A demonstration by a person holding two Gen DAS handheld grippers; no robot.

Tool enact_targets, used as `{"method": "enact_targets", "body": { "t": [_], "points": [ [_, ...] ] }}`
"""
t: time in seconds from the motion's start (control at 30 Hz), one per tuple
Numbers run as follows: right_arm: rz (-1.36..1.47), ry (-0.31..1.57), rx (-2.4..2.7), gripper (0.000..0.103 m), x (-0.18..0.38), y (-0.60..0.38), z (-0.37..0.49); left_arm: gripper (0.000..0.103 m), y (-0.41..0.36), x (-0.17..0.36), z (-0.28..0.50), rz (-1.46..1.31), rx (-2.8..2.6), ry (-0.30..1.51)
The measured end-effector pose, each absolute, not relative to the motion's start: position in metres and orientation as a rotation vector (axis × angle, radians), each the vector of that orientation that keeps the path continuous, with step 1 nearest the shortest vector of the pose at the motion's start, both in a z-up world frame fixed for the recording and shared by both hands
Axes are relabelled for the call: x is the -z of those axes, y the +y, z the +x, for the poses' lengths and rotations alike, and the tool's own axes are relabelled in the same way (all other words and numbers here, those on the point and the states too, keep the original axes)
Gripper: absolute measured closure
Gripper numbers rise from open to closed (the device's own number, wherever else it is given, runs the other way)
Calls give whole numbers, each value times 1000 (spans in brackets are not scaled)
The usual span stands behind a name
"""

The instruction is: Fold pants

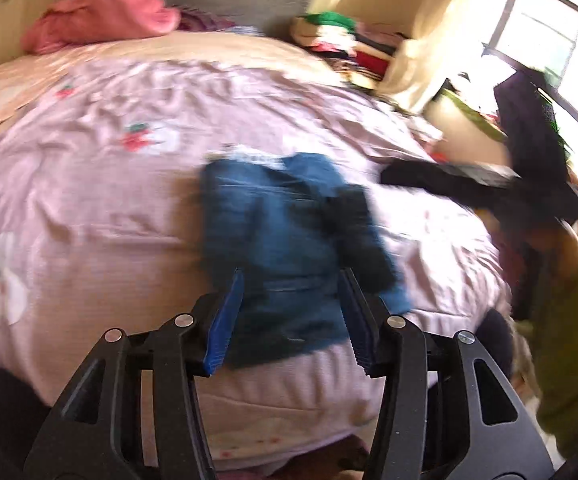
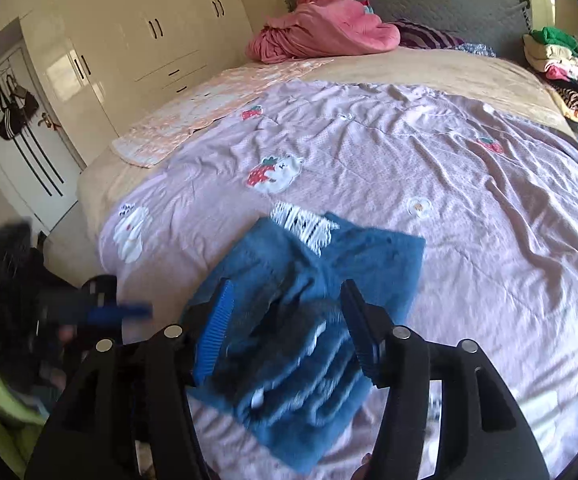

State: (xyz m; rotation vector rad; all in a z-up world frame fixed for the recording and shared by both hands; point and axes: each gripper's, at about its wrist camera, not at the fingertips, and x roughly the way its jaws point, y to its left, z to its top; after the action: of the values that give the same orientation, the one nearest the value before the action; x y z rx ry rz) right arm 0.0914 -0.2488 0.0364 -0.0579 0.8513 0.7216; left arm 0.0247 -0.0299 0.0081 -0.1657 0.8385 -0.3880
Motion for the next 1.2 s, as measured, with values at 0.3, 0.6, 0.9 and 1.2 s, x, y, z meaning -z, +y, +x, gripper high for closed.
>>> {"method": "enact_targets", "body": {
  "t": [0.3,0.6,0.9,1.2],
  "points": [
    [-335,805,-931,55,-11,-202,1,62,-14,8,58,-149,326,920],
    [-632,709,-923,66,18,-147,-8,62,-36,26,88,-102,370,1008],
    [-575,734,-967,98,34,-164,0,62,-39,32,97,-103,366,1025],
    [-629,811,-993,103,60,-169,-22,62,-40,32,98,-98,358,1020]
  ]
}}
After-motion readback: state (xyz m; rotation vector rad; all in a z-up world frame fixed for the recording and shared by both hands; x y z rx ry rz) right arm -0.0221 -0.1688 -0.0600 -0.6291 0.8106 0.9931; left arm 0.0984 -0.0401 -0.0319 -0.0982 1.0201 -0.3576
